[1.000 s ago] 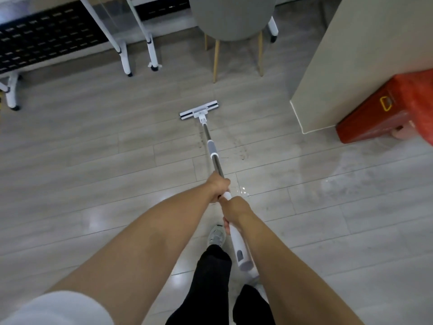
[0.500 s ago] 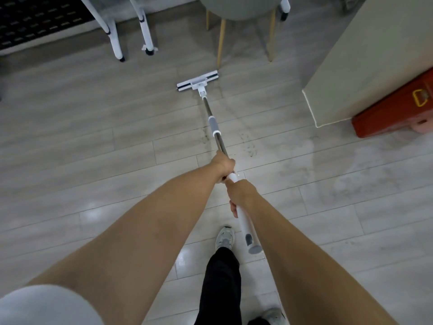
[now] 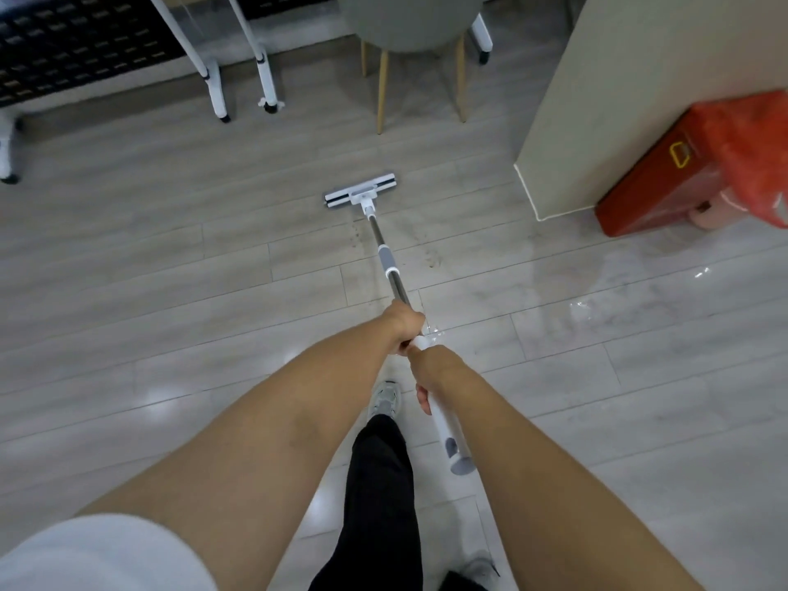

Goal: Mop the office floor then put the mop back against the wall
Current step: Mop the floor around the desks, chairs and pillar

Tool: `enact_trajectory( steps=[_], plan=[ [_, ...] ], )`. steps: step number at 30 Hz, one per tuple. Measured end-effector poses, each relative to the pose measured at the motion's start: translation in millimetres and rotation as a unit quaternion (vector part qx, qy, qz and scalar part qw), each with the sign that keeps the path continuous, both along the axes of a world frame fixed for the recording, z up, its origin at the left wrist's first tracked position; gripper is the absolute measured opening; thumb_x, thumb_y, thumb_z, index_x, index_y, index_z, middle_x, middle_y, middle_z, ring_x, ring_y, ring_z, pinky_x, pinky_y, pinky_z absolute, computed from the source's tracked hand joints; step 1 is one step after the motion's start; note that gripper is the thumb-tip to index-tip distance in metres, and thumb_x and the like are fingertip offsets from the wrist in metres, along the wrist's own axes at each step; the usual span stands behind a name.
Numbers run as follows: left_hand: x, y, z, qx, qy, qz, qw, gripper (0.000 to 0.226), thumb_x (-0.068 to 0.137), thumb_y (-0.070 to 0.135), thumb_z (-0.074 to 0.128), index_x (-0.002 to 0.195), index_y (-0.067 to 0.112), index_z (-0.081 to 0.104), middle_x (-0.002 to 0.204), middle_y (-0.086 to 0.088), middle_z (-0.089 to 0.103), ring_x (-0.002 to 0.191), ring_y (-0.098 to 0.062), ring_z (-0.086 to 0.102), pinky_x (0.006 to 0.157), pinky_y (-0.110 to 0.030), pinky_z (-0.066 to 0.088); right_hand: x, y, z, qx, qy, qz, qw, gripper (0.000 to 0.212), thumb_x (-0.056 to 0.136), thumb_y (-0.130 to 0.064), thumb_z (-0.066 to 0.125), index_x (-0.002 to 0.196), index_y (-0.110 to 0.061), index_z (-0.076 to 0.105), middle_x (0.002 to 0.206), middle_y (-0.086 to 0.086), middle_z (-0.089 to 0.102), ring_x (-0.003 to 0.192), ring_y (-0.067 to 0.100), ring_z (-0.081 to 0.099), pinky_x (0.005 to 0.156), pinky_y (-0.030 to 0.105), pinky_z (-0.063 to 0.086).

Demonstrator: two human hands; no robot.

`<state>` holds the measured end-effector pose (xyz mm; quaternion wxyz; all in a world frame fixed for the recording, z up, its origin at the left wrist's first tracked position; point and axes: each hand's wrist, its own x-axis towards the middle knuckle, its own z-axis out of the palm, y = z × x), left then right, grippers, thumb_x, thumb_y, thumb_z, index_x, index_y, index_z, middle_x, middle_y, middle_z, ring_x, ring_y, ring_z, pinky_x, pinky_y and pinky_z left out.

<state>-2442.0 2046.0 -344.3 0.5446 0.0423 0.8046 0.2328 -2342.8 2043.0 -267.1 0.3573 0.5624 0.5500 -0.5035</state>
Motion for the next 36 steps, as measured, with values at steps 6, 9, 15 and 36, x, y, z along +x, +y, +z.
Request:
enact_trajectory(
  steps=[6,9,15,36],
  plan=[
    [154,-98,35,-0.027,0.016,-0.044,0.999,0.036,0.099,0.020,0.050,0.132,0.006,0.047,0.100,-0.009,0.061,0.076,-0.019,0.061,0.048,-0.029,0.047,154,-90,35,-0.038,0.032,-0.001,0.999,0.025,0.105,-0.019,0.044,0.091,-0.003,0.054,0.047,0.005,0.061,0.072,0.026,0.061,0.073,0.038,0.056],
    [222,-138,52,-0.033,0.013,-0.049,0.998,0.033,0.101,0.020,0.051,0.131,0.006,0.047,0.091,-0.005,0.059,0.071,-0.015,0.058,0.047,-0.026,0.043,221,-131,43,-0.030,-0.029,0.042,0.998,0.021,0.103,-0.015,0.047,0.088,-0.001,0.054,0.079,0.012,0.071,0.079,0.025,0.066,0.085,0.034,0.057],
    [284,-169,68,-0.022,0.006,-0.011,1.000,0.037,0.102,0.024,0.051,0.133,0.006,0.045,0.097,-0.007,0.058,0.075,-0.017,0.058,0.049,-0.027,0.045,290,-160,67,-0.050,0.069,-0.104,0.991,0.047,0.105,-0.033,0.043,0.136,0.001,0.054,0.024,-0.007,0.042,0.057,0.021,0.048,0.053,0.030,0.045],
    [119,-99,-12,0.009,0.008,0.038,0.999,0.040,0.098,0.015,0.051,0.137,0.016,0.040,0.107,-0.014,0.063,0.085,-0.028,0.069,0.066,-0.037,0.059,121,-97,-2,-0.010,-0.008,-0.052,0.999,0.044,0.104,-0.042,0.036,0.090,-0.004,0.052,0.042,0.011,0.053,0.030,0.025,0.053,0.046,0.027,0.042]
  ],
)
